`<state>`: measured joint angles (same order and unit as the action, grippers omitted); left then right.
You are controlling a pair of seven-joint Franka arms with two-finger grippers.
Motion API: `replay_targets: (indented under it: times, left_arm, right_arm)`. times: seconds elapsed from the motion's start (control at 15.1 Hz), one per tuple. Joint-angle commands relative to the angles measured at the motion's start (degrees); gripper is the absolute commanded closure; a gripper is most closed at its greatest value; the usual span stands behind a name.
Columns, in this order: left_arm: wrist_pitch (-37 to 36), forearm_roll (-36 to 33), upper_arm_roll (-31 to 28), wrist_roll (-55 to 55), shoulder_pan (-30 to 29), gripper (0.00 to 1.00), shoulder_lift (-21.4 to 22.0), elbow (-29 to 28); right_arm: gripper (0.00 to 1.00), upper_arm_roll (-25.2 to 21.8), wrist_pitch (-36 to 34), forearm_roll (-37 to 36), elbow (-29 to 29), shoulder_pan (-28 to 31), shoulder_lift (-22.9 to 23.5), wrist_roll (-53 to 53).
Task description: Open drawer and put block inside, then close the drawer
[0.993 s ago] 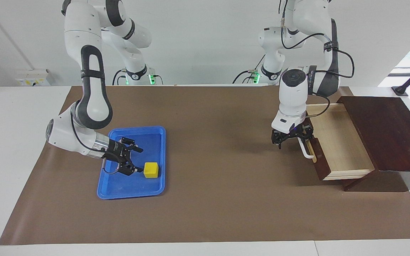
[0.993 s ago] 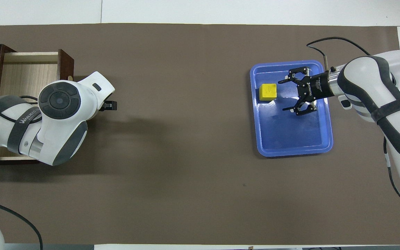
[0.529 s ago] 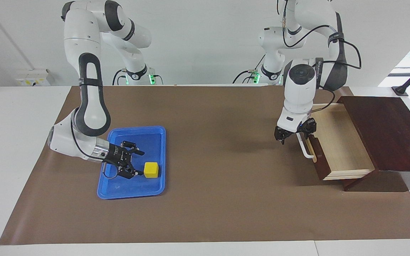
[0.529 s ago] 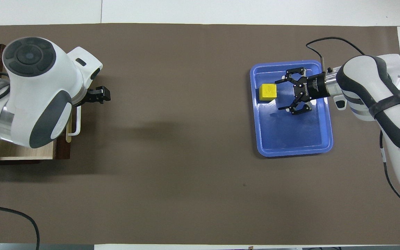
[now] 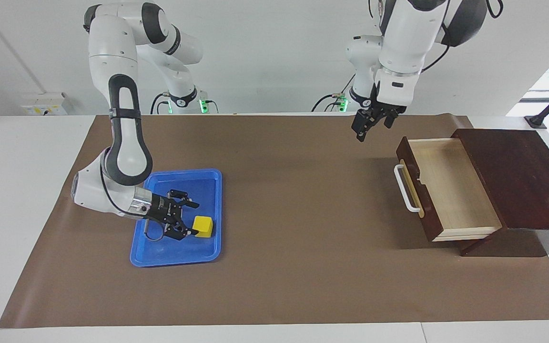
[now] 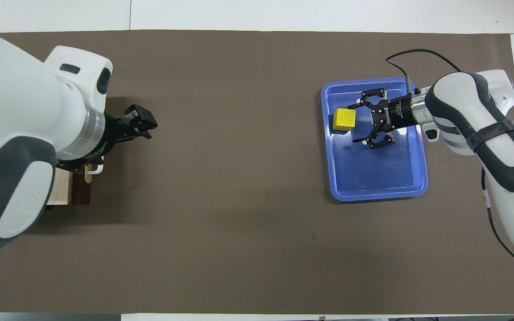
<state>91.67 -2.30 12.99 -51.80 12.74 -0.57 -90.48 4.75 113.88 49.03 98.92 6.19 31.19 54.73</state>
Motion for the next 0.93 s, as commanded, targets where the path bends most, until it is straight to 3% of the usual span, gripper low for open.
replay_targets:
  times: [0.0, 0.26, 0.53, 0.66, 0.86]
  left_arm:
    - [-0.2, 1.5, -0.6, -7.5, 0.7, 0.00, 1.4, -3.3]
    - [4.8, 4.9, -0.8, -28.7, 0.4, 0.00, 0.5, -5.8]
    - [10.4, 4.4, -0.9, -45.4, 1.2, 0.00, -4.5, -5.0]
    - [11.7, 3.9, -0.9, -52.7, 1.2, 0.00, -7.3, -3.7]
    - [13.6, 2.4, -0.8, -57.7, 1.7, 0.00, -8.2, -3.9]
  right_arm:
    - [0.00, 0.2, 0.0, 2.0, -0.4, 0.8, 0.6, -0.8]
    - [0.00, 0.2, -0.8, 2.7, 0.5, 1.2, 0.2, -0.1]
    - [0.00, 0.2, -0.9, 3.1, 2.1, 1.4, -0.7, -0.2]
    - [0.00, 0.2, -0.6, 3.4, 2.9, 1.3, -1.0, -0.5]
    - [0.00, 0.2, 0.1, 4.1, 3.4, 1.1, -1.0, -0.9]
